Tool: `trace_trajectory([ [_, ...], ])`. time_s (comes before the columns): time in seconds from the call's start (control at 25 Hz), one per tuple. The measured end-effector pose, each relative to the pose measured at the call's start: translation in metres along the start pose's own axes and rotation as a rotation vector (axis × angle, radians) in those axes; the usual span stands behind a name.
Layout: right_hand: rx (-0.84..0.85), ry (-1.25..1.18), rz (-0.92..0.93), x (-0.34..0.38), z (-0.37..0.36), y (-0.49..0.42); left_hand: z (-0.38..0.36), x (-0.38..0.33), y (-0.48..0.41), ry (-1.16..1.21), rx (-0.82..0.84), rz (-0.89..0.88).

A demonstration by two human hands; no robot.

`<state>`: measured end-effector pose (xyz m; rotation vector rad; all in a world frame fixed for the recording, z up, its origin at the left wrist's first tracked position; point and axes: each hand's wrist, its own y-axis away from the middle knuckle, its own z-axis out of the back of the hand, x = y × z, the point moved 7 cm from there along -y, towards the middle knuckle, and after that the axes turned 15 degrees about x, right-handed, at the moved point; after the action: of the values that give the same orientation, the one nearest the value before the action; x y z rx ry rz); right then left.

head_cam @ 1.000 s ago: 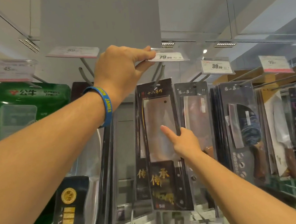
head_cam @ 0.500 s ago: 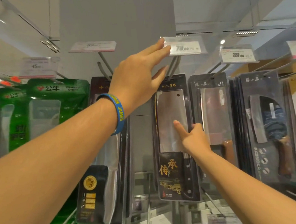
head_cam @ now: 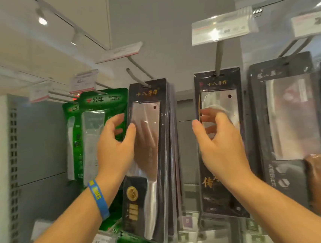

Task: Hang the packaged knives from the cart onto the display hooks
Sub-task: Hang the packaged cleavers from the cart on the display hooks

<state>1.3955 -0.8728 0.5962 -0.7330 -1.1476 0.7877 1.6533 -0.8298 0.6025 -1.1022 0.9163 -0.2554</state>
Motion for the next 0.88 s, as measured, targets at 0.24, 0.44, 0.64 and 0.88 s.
trace_trajectory([
  [0.24,0.234,-0.045,0.040,-0.007,-0.051,-0.004,-0.007,0.042,0.010,0.000,0.056,0.301],
  [0.44,0.371,-0.154,-0.061,-0.015,-0.087,-0.003,-0.015,0.052,0.017,0.056,0.081,0.519],
  [0.64,0.399,-0.330,-0.124,-0.015,-0.105,-0.004,-0.025,0.042,0.018,0.104,0.050,0.556],
  [0.88,0.410,-0.390,-0.091,-0.001,-0.123,0.001,-0.024,0.030,0.030,0.110,-0.001,0.492],
])
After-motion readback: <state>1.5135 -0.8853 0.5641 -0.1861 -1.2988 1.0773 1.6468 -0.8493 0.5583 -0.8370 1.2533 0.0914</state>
